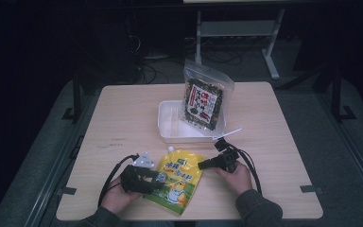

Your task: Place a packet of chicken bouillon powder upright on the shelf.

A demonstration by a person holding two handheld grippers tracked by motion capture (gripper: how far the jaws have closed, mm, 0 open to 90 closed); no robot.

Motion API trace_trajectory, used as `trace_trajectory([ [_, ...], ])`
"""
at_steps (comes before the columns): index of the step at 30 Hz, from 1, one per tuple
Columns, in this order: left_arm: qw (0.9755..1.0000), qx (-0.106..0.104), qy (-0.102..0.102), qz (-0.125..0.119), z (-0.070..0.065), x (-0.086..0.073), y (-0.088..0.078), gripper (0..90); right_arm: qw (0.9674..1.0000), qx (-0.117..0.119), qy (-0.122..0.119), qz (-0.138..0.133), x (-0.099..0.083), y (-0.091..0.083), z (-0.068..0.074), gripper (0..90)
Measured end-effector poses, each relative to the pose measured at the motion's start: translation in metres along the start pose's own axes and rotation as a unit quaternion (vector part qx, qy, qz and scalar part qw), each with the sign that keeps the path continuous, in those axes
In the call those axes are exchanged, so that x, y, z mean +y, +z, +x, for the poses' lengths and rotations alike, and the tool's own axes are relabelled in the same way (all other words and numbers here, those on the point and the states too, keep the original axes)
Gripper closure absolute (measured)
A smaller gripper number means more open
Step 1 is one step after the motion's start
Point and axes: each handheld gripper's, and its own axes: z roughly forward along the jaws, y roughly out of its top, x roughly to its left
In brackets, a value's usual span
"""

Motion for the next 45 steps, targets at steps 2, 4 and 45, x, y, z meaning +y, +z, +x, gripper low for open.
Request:
trace_trajectory([
  [2,1.0000,0.000,0.000,0.000,0.000,0.000,0.000,48.9,1.0000,0.001,0.002,-0.001,0.000,-0.001,-0.001,82.2],
  [4,1.0000,0.000,-0.001,-0.001,0.000,0.000,0.000,48.6,1.0000,0.004,0.003,-0.001,0.000,-0.001,-0.001,85.6],
  [45,0.9972,-0.016,-0.056,-0.046,0.012,-0.001,-0.004,24.3,0.9974,0.003,-0.056,-0.045,0.002,-0.044,0.026,89.8],
])
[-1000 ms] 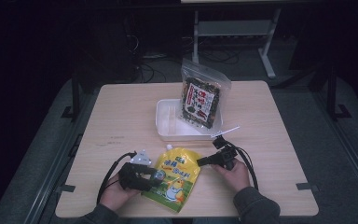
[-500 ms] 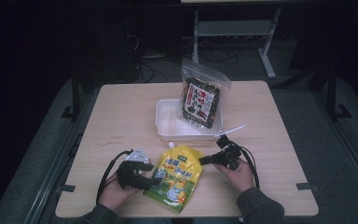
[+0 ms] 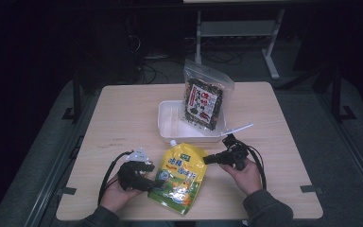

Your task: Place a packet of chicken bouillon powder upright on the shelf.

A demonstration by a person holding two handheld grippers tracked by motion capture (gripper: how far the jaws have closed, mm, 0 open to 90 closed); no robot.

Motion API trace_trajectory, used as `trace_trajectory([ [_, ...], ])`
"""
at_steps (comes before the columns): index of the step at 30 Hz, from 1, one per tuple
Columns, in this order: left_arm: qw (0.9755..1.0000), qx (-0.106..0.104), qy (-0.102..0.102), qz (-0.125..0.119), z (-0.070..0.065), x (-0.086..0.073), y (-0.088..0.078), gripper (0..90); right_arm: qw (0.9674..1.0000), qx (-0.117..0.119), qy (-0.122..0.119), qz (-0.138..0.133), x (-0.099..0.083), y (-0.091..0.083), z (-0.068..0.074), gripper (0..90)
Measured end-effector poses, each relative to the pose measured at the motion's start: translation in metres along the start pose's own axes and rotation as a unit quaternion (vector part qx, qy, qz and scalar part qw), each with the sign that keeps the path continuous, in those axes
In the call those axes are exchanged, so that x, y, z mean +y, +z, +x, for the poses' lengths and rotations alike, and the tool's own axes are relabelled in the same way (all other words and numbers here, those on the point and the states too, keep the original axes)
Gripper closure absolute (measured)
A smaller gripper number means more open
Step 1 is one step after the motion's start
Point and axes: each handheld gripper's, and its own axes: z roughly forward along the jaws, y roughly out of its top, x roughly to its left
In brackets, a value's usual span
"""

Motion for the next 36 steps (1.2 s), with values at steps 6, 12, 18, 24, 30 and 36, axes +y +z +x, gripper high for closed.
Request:
trace_trajectory([
  [6,0.9999,-0.010,-0.005,-0.001,0.001,0.000,0.001,23.9,0.9999,0.002,-0.009,-0.006,0.003,-0.006,0.004,89.8],
  [12,0.9999,-0.015,-0.007,-0.003,0.002,0.001,0.002,24.2,0.9997,0.003,-0.018,-0.014,0.006,-0.012,0.009,89.7],
  [18,0.9994,-0.032,-0.011,-0.007,0.003,0.002,0.004,25.3,0.9995,0.007,-0.025,-0.020,0.009,-0.017,0.013,89.8],
  [24,0.9984,-0.053,-0.016,-0.014,0.004,0.004,0.005,29.7,0.9990,0.008,-0.036,-0.024,0.014,-0.021,0.019,89.8],
  [30,0.9962,-0.079,-0.027,-0.022,0.007,0.004,0.006,35.2,0.9985,0.010,-0.046,-0.028,0.017,-0.024,0.026,89.8],
  [36,0.9943,-0.098,-0.031,-0.030,0.009,0.004,0.005,41.4,0.9978,0.016,-0.056,-0.032,0.023,-0.026,0.033,89.8],
])
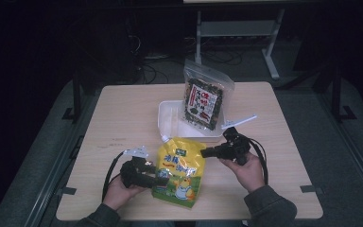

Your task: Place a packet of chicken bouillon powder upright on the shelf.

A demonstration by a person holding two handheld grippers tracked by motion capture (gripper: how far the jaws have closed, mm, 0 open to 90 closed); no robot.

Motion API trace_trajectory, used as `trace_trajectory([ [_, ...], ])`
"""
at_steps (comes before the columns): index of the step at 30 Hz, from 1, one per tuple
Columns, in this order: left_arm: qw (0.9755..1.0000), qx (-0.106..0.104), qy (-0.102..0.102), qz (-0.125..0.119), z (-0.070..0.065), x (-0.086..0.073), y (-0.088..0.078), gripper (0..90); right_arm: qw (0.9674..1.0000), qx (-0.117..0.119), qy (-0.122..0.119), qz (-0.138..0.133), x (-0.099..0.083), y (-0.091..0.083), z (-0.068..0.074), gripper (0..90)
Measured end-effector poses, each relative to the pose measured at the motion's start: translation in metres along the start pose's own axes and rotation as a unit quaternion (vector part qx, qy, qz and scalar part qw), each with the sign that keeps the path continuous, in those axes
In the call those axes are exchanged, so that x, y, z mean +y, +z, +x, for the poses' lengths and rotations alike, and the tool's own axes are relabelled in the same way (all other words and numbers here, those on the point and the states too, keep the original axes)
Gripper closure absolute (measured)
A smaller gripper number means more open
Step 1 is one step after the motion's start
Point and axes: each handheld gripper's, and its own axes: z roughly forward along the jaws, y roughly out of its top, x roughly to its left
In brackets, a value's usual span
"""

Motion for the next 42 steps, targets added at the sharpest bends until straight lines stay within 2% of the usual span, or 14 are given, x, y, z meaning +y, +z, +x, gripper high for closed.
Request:
trace_trajectory([
  [12,0.9994,-0.013,-0.005,-0.030,0.004,-0.001,-0.010,63.1,0.9998,0.013,-0.004,-0.016,0.005,-0.007,0.003,89.9],
  [20,0.9991,-0.022,-0.001,-0.037,0.002,-0.001,-0.012,74.9,0.9996,0.016,-0.006,-0.021,0.005,-0.010,0.002,89.8],
  [27,0.9991,-0.018,0.004,-0.039,0.001,-0.001,-0.012,77.0,0.9995,0.016,-0.012,-0.026,0.005,-0.010,0.000,88.4],
  [36,0.9991,-0.013,0.013,-0.039,-0.001,-0.001,-0.012,77.1,0.9993,0.031,-0.006,-0.019,0.001,-0.001,-0.006,71.0],
  [42,0.9990,-0.011,0.017,-0.040,-0.002,0.000,-0.012,77.1,0.9991,0.042,-0.011,-0.001,-0.001,0.012,-0.006,66.6],
])
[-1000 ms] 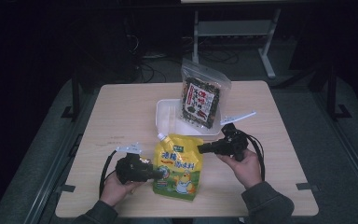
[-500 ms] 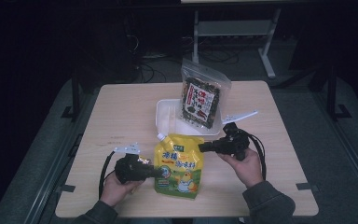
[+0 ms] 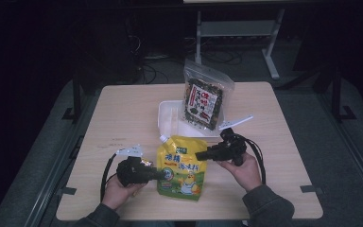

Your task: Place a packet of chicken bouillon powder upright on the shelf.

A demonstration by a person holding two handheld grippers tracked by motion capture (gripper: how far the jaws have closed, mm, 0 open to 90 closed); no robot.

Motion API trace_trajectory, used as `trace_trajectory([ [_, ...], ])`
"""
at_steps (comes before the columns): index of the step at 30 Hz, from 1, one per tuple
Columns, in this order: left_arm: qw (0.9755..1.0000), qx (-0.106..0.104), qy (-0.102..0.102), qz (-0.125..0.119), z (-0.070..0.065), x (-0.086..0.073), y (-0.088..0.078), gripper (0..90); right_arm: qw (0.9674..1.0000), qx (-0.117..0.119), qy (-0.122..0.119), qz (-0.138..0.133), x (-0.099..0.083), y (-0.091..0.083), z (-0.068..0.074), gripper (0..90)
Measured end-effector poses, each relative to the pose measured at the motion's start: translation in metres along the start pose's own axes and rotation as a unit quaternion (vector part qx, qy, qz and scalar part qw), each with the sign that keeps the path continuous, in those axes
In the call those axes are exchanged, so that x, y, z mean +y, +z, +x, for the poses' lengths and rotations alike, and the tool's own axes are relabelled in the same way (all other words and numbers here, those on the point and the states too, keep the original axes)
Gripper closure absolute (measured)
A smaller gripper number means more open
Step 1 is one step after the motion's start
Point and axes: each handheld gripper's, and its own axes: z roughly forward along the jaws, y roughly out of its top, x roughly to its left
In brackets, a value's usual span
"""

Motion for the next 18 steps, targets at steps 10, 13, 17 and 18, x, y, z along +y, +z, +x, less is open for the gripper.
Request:
trace_trajectory([
  [10,1.0000,0.001,0.002,0.001,-0.001,0.000,0.000,76.9,0.9997,0.019,-0.005,0.017,0.000,0.016,0.002,68.4],
  [13,1.0000,0.002,0.002,0.000,-0.001,0.000,0.000,76.5,0.9995,0.027,-0.004,0.018,0.000,0.019,0.001,72.8],
  [17,1.0000,0.004,0.001,-0.003,0.000,0.000,0.000,74.5,0.9993,0.032,-0.008,0.020,0.000,0.019,0.001,80.6],
  [18,1.0000,0.003,0.001,-0.003,0.000,0.000,0.000,73.7,0.9992,0.036,-0.004,0.019,0.000,0.019,0.001,82.7],
])
